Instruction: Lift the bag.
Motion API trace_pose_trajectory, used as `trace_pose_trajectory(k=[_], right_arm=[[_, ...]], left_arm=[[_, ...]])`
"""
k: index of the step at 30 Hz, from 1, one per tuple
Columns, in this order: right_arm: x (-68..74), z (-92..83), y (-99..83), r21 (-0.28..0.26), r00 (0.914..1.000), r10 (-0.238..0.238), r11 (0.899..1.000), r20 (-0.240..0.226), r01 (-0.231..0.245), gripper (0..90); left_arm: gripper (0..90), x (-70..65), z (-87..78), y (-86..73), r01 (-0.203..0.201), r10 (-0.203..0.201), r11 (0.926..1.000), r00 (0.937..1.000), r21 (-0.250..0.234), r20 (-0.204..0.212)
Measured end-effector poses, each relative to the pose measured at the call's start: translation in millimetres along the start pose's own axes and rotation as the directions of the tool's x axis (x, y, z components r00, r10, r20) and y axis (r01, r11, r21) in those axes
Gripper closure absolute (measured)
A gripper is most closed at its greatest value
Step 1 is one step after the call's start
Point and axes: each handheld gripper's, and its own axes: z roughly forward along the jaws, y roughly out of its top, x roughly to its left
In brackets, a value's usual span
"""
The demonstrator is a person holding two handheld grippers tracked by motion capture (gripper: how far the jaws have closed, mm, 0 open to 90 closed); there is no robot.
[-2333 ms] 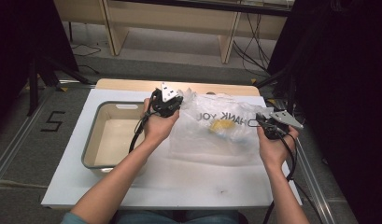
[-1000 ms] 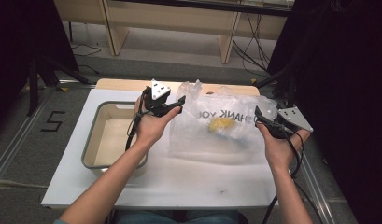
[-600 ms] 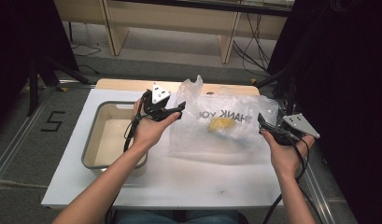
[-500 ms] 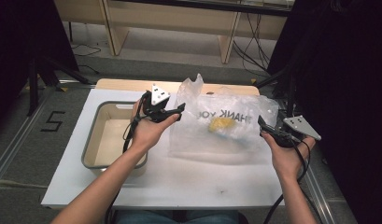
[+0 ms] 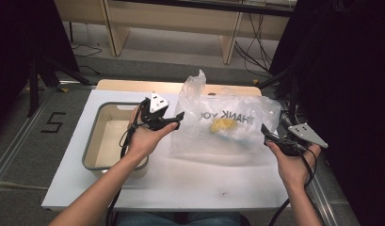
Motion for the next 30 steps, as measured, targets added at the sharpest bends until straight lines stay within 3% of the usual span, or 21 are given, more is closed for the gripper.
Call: trace_pose_trajectory(k=[8, 16, 21, 30], right_arm=[[-1.5, -8.6, -6.9, 0.025, 0.9992, 0.002, 1.000, -0.041, -0.001, 26.2], [-3.5, -13.9, -19.8, 0.070, 0.9972, 0.000, 0.998, -0.074, 0.005, 27.1], [-2.3, -16.4, -25.1, 0.089, 0.9956, -0.001, 0.996, -0.094, 0.010, 27.5], [2.9, -17.7, -36.8, 0.118, 0.9904, 0.012, 0.993, -0.138, 0.004, 28.1]], left_arm=[[35.3, -2.8, -10.1, -5.9, -0.036, 0.035, 0.9989, 0.9984, 0.029, 0.044], [35.1, -1.8, -21.1, -14.8, -0.040, 0.036, 0.9978, 0.9964, 0.053, 0.076], [34.8, -2.3, -29.5, -20.7, -0.065, 0.058, 0.9954, 0.9931, 0.070, 0.102], [33.7, 0.7, -38.6, -37.3, -0.054, 0.041, 0.9947, 0.9894, 0.088, 0.139]])
